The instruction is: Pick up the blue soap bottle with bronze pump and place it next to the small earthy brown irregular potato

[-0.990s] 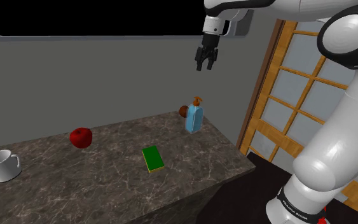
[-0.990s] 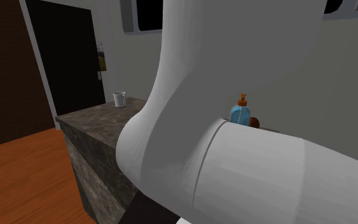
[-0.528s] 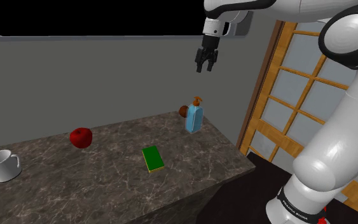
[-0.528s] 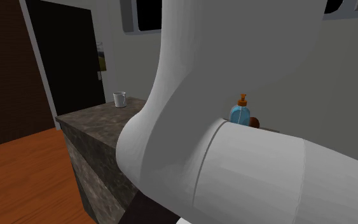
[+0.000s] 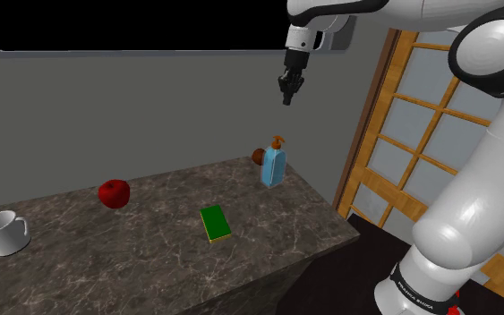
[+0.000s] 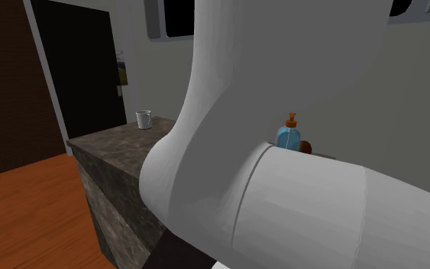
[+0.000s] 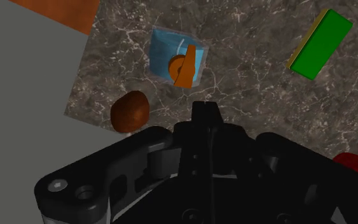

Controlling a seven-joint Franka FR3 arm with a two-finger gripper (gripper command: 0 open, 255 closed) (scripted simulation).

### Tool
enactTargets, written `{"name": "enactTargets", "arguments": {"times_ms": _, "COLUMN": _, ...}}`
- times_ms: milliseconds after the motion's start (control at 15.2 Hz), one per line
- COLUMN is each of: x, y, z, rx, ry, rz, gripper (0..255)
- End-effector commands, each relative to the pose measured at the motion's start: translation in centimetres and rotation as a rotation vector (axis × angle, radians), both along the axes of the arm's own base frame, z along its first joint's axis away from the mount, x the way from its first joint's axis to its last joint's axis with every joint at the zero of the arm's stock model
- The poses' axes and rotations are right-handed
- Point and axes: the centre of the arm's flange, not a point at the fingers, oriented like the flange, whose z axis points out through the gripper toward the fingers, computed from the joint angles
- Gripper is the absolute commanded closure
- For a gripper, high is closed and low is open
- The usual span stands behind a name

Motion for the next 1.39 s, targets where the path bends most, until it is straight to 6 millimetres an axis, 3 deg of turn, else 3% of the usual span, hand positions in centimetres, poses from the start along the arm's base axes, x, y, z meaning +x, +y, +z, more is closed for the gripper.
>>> {"name": "enactTargets", "arguments": {"times_ms": 0, "x": 0.0, "y": 0.0, "z": 0.0, "rx": 0.0, "ry": 0.0, "rz": 0.0, "gripper": 255}}
{"name": "enactTargets", "arguments": {"times_ms": 132, "x": 0.0, "y": 0.0, "z": 0.0, "rx": 0.0, "ry": 0.0, "rz": 0.0, "gripper": 255}}
{"name": "enactTargets", "arguments": {"times_ms": 198, "x": 0.0, "y": 0.0, "z": 0.0, "rx": 0.0, "ry": 0.0, "rz": 0.0, "gripper": 0}}
{"name": "enactTargets", "arguments": {"times_ms": 858, "x": 1.5, "y": 3.2, "z": -12.9, "rx": -0.133, "ry": 0.015, "rz": -0.163, "gripper": 0}}
{"name": "enactTargets", "arguments": {"times_ms": 1320, "x": 1.7, "y": 3.3, "z": -16.9, "rx": -0.141, "ry": 0.016, "rz": -0.174, "gripper": 0}}
